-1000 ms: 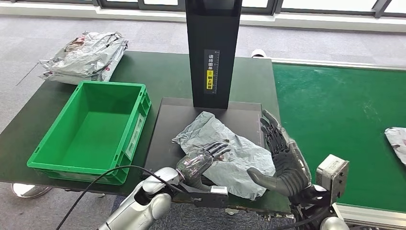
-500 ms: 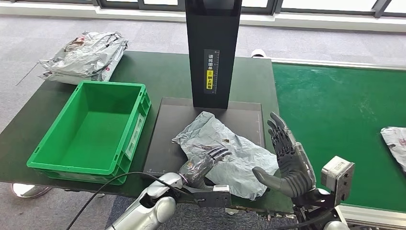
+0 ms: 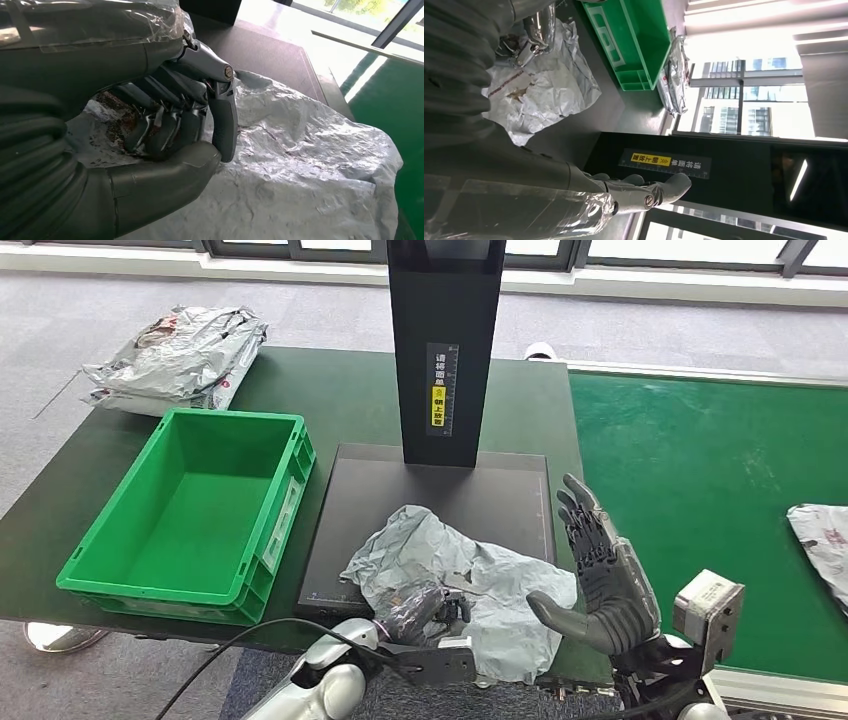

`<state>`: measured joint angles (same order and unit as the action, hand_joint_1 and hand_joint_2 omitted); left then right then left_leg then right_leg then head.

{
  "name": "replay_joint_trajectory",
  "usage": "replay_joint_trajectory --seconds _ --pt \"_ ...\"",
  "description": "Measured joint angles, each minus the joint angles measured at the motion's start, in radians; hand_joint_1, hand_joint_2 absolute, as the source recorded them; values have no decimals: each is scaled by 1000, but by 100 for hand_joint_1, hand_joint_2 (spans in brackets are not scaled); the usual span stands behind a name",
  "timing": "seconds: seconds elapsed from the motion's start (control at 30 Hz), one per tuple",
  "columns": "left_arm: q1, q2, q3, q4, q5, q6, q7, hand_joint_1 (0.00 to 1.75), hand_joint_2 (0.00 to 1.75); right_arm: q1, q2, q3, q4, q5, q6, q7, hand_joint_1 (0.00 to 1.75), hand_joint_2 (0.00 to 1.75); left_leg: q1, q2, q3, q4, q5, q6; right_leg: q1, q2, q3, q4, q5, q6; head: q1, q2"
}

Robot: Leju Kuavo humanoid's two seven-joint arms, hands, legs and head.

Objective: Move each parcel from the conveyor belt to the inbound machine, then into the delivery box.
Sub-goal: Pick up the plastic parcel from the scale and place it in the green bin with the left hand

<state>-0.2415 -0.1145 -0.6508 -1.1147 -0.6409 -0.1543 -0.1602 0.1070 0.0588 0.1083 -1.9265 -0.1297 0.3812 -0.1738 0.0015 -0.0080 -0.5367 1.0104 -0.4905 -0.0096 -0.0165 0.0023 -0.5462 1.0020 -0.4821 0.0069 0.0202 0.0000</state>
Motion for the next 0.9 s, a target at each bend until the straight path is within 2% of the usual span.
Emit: replay_joint_trajectory --seconds 0.23,0.53,0.7,0.9 --pt "13 8 0 -2 1 6 0 175 175 0 0 -2 0 -13 9 -5 0 175 0 0 0 0 0 0 0 0 0 0 0 0 0 0" --pt "6 17 4 -7 -61 70 37 175 175 10 0 -18 0 -17 12 -6 0 175 0 0 0 0 0 0 0 0 0 0 0 0 0 0" --pt "-41 36 20 -29 -165 94 75 175 175 14 0 -20 0 -21 17 -12 0 175 0 0 0 0 1 0 0 0 0 0 0 0 0 0" --pt "-88 52 57 -70 -219 89 84 175 175 17 0 -29 0 -26 28 -21 0 175 0 0 0 0 1 0 0 0 0 0 1 0 0 0"
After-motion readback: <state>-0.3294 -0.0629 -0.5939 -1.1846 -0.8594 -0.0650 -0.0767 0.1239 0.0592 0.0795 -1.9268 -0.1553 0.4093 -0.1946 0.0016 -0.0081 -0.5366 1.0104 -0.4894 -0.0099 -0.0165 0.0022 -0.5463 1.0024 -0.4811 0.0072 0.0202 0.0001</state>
